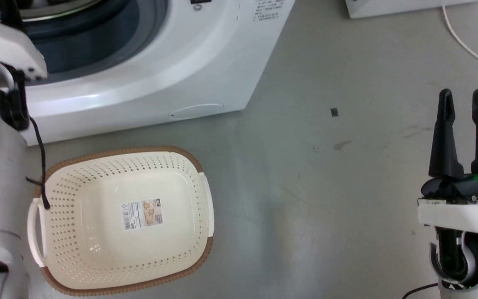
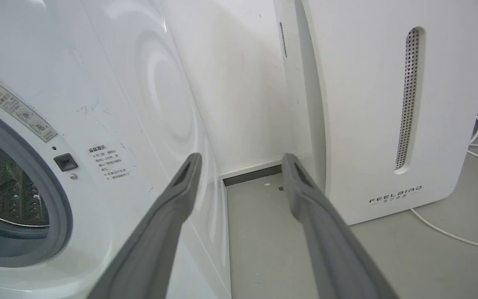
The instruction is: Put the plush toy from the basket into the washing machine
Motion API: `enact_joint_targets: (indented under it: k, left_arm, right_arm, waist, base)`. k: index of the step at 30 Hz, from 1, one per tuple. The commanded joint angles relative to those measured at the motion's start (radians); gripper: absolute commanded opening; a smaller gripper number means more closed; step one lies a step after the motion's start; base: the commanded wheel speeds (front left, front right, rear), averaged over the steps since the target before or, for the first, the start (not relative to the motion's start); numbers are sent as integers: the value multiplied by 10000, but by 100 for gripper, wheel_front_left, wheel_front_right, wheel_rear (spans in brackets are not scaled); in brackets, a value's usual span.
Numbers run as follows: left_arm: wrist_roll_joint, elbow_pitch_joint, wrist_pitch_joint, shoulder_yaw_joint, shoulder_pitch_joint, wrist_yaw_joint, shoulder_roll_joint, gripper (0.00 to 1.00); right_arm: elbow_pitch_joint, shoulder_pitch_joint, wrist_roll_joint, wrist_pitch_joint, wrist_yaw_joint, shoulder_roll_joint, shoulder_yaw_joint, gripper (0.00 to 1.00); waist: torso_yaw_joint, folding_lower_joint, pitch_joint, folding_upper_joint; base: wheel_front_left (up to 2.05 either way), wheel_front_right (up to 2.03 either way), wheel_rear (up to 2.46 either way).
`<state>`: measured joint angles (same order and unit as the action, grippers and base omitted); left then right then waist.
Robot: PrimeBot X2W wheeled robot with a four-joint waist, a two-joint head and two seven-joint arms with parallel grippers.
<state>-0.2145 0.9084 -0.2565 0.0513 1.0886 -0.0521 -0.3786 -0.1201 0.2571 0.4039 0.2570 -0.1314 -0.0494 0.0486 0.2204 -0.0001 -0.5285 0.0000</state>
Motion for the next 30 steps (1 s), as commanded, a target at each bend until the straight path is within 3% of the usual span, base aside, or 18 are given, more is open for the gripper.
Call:
enact_joint_targets:
  k: [1, 16, 30]
  left_arm:
    - [-8, -112, -52, -49, -322, -56, 60, 100]
    - [475, -3114, -52, -675, -3878, -101, 1002, 100]
    - [1214, -5678, -53, -874, -6996, 342, 2129, 100]
  right_arm:
    - [29, -158, -59, 47, 7, -8, 9, 100]
    - [148, -1021, -456, 47, 7, -8, 12, 100]
    - [306, -2119, -833, 47, 7, -8, 45, 100]
  waist:
    - [-120, 1, 269, 0]
    - [-812, 1, 1943, 0]
    - [-1592, 1, 3617, 0]
  base:
    - [0, 0, 0]
    - [0, 0, 0]
    - [0, 0, 0]
